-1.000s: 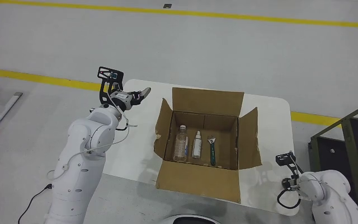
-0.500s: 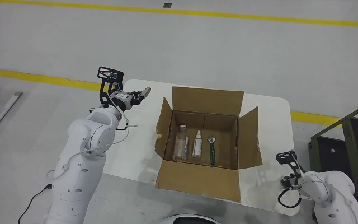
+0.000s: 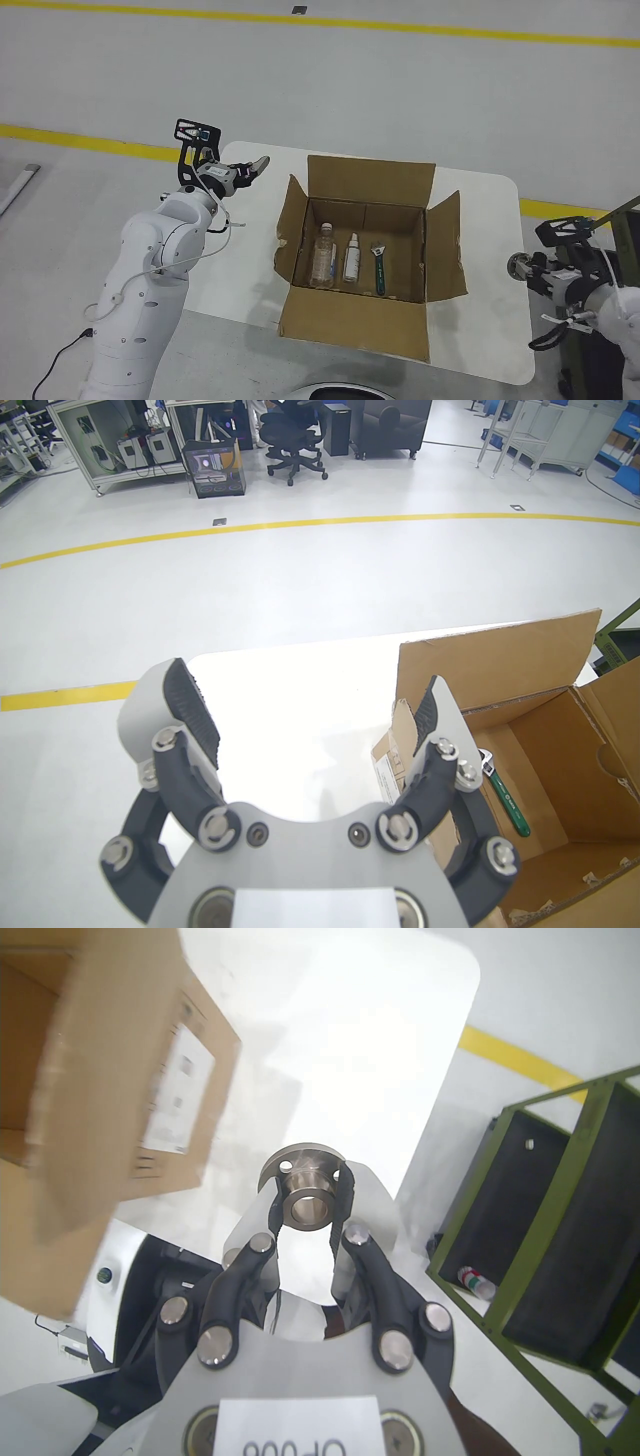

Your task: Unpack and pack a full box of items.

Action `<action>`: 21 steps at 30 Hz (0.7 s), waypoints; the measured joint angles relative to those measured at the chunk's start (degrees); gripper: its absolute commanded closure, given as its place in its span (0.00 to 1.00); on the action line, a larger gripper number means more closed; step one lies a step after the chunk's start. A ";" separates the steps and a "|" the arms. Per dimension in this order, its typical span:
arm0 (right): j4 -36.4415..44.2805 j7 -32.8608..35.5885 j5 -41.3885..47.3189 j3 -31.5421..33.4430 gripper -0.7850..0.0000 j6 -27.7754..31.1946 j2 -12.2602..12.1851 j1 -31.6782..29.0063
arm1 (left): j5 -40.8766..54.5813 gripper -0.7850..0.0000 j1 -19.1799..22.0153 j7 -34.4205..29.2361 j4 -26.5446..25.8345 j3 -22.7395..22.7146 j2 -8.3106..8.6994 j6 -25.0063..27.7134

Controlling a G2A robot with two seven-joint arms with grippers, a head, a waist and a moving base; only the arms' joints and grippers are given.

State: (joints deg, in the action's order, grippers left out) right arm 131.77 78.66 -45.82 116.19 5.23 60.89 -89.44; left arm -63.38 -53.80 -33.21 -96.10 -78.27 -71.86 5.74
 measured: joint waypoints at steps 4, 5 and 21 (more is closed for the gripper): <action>3.07 -2.22 3.53 -1.31 1.00 -0.74 -0.22 1.92 | 0.00 0.00 0.00 0.00 0.00 0.00 0.00 0.00; 2.94 -2.61 3.91 -1.86 1.00 -0.77 -0.29 2.43 | 0.00 0.00 0.00 0.00 0.00 0.00 0.00 0.00; 2.54 -3.98 3.92 -5.41 1.00 -2.57 -0.51 3.17 | 0.00 0.00 0.00 0.00 0.00 0.00 0.00 0.00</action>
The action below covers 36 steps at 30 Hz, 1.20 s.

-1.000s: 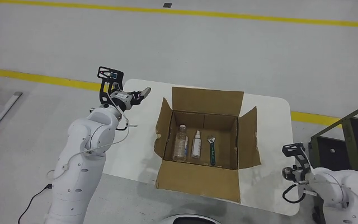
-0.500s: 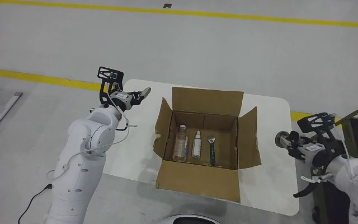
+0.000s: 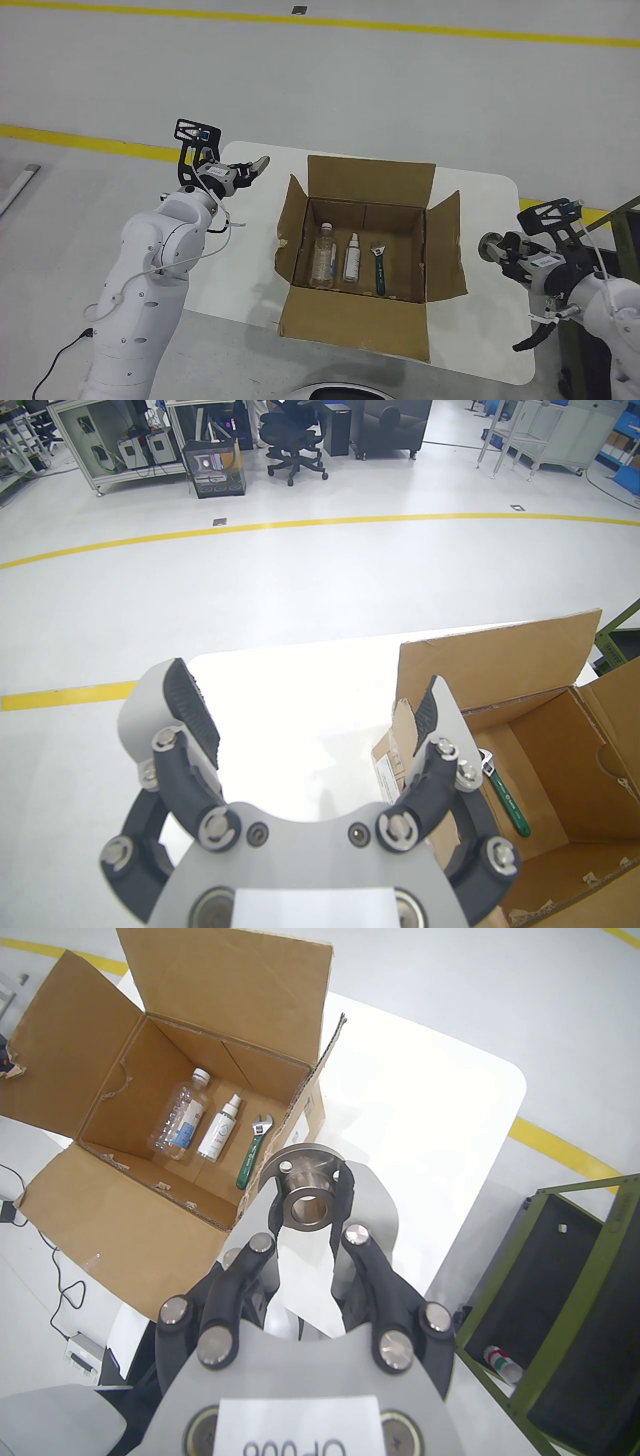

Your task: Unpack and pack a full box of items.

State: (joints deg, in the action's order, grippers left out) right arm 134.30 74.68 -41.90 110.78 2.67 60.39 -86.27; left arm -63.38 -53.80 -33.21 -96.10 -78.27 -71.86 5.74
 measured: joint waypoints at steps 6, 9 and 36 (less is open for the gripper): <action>0.35 -8.93 0.73 -6.46 1.00 -1.65 0.07 3.75 | 0.00 0.00 0.00 0.00 0.00 0.00 0.00 0.00; 0.33 -11.17 -0.99 -13.59 1.00 -4.73 0.19 8.06 | 0.00 0.00 0.00 0.00 0.00 0.00 0.00 0.00; -43.58 -13.90 -30.21 -63.70 1.00 -24.26 8.74 31.71 | 0.00 0.00 0.00 0.00 0.00 0.00 0.00 0.00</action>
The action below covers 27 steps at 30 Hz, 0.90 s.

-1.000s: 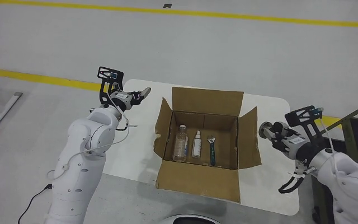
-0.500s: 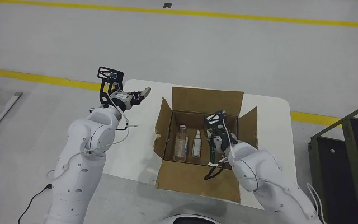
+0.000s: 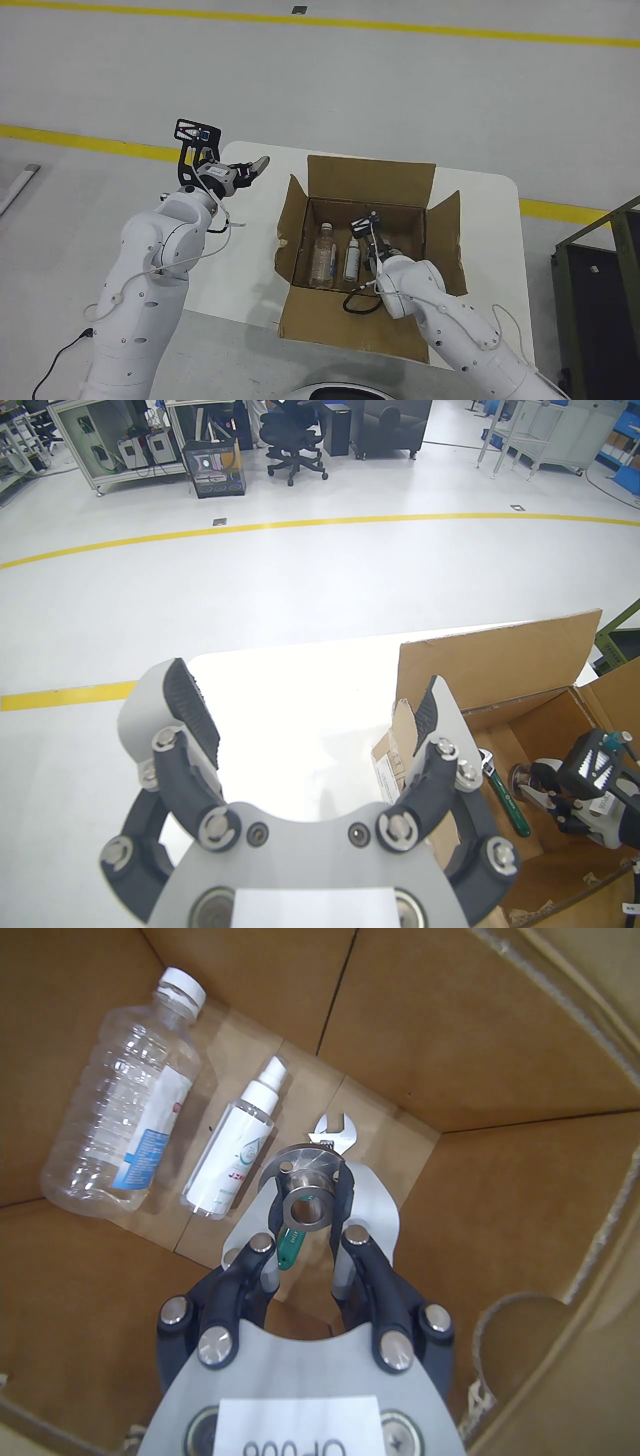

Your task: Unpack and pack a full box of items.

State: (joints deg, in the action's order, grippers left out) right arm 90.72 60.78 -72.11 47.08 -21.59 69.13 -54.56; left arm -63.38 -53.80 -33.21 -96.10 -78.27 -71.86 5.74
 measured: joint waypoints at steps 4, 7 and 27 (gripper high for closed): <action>-2.95 -0.22 1.87 -0.04 1.00 0.45 0.79 0.52 | 0.00 0.00 0.00 0.00 0.00 0.00 0.00 0.00; -4.48 -0.05 2.33 -0.18 1.00 1.26 1.23 0.88 | 0.00 0.00 0.00 0.00 0.00 0.00 0.00 0.00; -9.91 -3.57 5.86 0.77 0.08 5.17 3.59 1.87 | 0.00 0.00 0.00 0.00 0.00 0.00 0.00 0.00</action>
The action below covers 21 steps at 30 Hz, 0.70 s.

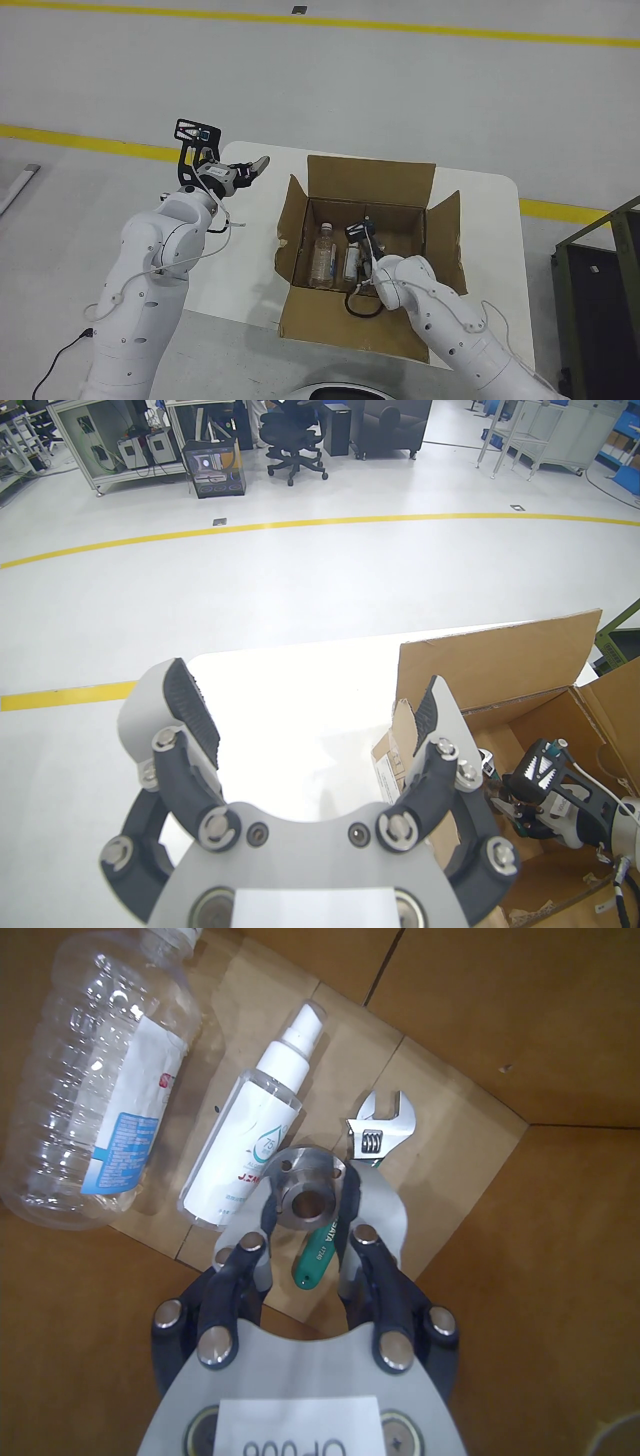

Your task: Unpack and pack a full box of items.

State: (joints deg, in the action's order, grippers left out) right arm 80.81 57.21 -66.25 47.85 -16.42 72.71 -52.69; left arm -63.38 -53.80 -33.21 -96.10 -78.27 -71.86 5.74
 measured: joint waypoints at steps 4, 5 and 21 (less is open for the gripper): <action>1.72 0.31 -0.05 1.71 0.05 0.46 -0.09 -0.25 | 0.00 0.00 0.00 0.00 0.00 0.00 0.00 0.00; 2.48 0.30 0.26 2.36 0.08 0.45 -0.14 -0.33 | 0.00 0.00 0.00 0.00 0.00 0.00 0.00 0.00; 38.95 -5.65 17.40 37.82 1.00 10.81 -4.24 -10.06 | 0.00 0.00 0.00 0.00 0.00 0.00 0.00 0.00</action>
State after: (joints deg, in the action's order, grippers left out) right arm 119.76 51.57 -48.85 85.67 -5.61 68.48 -62.75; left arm -63.38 -53.80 -33.21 -96.10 -78.27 -71.86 5.74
